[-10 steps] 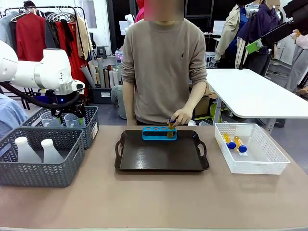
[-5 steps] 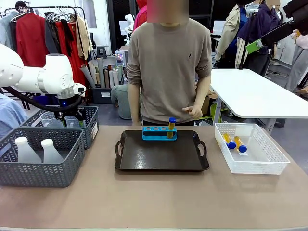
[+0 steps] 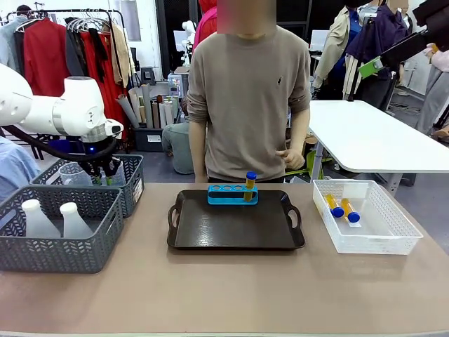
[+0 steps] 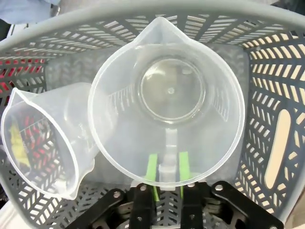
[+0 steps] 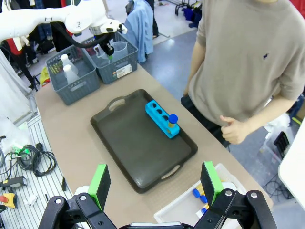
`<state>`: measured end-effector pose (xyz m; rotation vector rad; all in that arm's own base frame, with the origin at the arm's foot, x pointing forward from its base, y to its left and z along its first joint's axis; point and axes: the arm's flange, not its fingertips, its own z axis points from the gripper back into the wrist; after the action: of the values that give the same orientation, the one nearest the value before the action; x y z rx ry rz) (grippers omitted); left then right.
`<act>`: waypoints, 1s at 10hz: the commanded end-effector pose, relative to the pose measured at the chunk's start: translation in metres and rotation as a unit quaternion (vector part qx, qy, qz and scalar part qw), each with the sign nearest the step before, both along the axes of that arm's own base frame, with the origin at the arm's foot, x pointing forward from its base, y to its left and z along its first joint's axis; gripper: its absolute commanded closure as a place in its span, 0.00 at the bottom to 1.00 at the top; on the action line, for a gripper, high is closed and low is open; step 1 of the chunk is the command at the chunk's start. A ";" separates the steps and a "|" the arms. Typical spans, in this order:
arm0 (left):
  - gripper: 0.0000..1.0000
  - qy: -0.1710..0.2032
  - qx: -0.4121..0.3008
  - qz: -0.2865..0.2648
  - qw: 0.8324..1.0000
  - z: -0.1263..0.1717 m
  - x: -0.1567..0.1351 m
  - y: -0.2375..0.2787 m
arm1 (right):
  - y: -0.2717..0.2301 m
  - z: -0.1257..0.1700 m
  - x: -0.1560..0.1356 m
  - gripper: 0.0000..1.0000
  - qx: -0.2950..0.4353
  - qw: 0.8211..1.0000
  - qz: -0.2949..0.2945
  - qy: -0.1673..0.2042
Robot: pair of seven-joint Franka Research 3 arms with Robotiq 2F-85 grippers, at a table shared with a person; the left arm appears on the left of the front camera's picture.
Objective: Prepare the laboratory tools.
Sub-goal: Pick up one Large Measuring Cup and place it on the Handle tray.
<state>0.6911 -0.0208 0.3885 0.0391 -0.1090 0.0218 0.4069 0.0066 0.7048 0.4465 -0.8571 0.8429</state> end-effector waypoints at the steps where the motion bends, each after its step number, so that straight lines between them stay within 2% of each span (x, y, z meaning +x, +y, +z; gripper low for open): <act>1: 1.00 -0.005 0.002 0.020 1.000 0.003 -0.005 0.001 | 0.001 0.000 0.000 0.00 0.005 1.000 0.004 -0.002; 5: 1.00 -0.003 0.002 0.021 1.000 0.029 -0.016 -0.002 | 0.001 0.000 0.000 0.00 0.005 1.000 0.004 -0.002; 6: 1.00 0.006 0.004 0.010 1.000 0.050 -0.022 -0.003 | 0.001 0.000 0.000 0.00 0.005 1.000 0.004 -0.002; 7: 1.00 0.000 0.008 -0.025 1.000 0.080 -0.032 -0.003 | 0.001 0.000 0.000 0.00 0.005 1.000 0.004 -0.002; 10: 1.00 -0.015 0.024 -0.114 0.993 0.183 -0.078 -0.008 | 0.001 0.000 0.000 0.00 0.005 1.000 0.004 -0.002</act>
<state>0.6254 -0.0313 0.5561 0.0564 -0.1364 -0.1407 0.4070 0.0066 0.7047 0.4464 -0.8568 0.8427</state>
